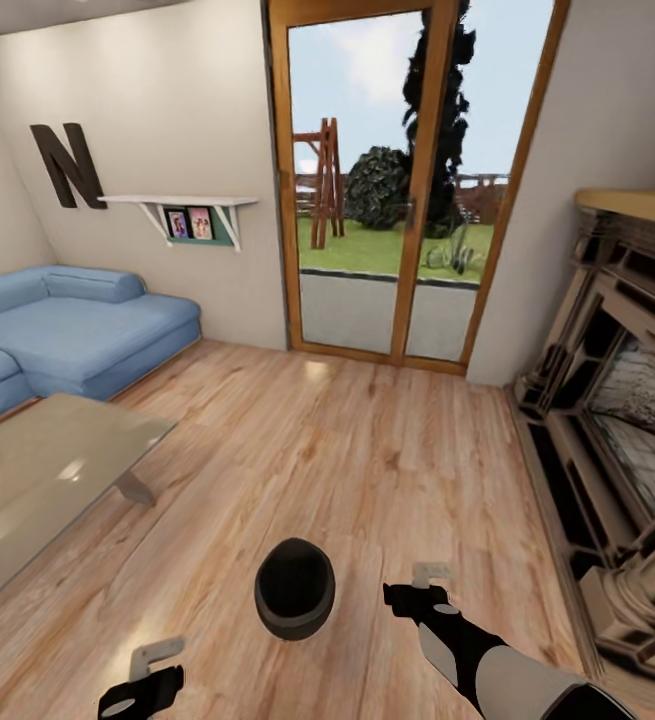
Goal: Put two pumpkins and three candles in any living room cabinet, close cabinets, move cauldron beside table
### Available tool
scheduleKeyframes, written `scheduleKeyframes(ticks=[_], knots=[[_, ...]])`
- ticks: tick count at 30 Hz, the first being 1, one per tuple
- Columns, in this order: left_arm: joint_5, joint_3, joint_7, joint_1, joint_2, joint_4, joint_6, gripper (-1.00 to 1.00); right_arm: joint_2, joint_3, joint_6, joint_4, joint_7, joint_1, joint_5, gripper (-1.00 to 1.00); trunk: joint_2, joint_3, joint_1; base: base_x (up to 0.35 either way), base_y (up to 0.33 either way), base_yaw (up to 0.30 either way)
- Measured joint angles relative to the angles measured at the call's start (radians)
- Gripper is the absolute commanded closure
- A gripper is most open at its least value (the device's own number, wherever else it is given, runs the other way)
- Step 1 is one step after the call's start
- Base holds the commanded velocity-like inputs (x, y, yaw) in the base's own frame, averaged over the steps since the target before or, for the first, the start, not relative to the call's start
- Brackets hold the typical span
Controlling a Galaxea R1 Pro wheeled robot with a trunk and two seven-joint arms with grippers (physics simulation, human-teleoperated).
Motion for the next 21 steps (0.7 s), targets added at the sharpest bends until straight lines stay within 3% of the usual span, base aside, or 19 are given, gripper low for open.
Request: scheduleKeyframes(ticks=[4, 12, 21], knots=[[0.000, -0.001, -0.001, 0.000, 0.000, 0.000, -0.009, -1.00, 0.000, 0.000, 0.001, 0.000, 0.000, 0.000, 0.000, -1.00, 0.000, 0.000, 0.000, 0.059, -0.042, 0.286], [-0.001, -0.002, -0.001, 0.000, 0.000, 0.000, -0.012, -1.00, 0.000, 0.000, -0.001, 0.000, 0.000, 0.000, 0.000, -1.00, 0.000, 0.000, 0.000, 0.185, -0.238, 0.286], [-0.004, -0.002, -0.002, 0.001, -0.002, 0.000, -0.013, -1.00, 0.000, 0.000, -0.001, 0.000, 0.000, 0.000, 0.000, -1.00, 0.000, 0.000, 0.000, 0.077, -0.131, 0.286]])
